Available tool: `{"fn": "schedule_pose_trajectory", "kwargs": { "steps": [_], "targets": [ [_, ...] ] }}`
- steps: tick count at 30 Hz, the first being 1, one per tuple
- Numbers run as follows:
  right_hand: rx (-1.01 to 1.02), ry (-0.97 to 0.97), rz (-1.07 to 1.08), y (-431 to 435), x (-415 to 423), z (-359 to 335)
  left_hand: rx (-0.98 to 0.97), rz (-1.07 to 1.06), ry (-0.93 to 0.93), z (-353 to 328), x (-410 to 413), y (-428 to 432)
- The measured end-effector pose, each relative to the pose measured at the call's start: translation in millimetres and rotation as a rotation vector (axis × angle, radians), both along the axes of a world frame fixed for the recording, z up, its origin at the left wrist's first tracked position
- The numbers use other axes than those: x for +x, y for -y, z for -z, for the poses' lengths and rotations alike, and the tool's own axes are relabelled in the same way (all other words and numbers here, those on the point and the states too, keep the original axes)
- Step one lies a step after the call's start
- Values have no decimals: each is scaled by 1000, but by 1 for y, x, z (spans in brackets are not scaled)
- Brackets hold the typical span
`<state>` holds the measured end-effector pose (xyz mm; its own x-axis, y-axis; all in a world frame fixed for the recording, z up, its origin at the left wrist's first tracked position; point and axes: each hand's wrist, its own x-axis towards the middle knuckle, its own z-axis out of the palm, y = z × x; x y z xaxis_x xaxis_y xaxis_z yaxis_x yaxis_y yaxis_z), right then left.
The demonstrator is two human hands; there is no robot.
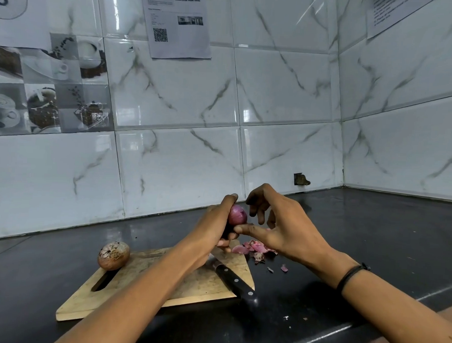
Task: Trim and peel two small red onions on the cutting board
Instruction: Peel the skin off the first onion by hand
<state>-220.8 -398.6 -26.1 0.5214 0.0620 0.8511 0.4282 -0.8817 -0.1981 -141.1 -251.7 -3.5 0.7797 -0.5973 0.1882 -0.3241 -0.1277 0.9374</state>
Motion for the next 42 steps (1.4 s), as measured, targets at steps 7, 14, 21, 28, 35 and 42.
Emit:
{"fn": "schedule_pose_trajectory", "kwargs": {
  "steps": [7,14,21,28,35,42],
  "targets": [
    [-31,40,-22,1,0,-1,29,-16,73,0,0,-3],
    [-363,59,125,-2,-1,2,138,-71,77,6,4,-3],
    [-461,8,297,-9,-1,1,126,-51,-28,7,4,0],
    [-487,-152,280,-13,-3,-1,12,-72,-79,0,1,-1],
    [-362,13,225,-6,-5,2,-79,-23,-93,1,1,-1],
    [-291,-9,118,-5,-5,0,-134,47,-156,-3,-3,-3]
  ]
}}
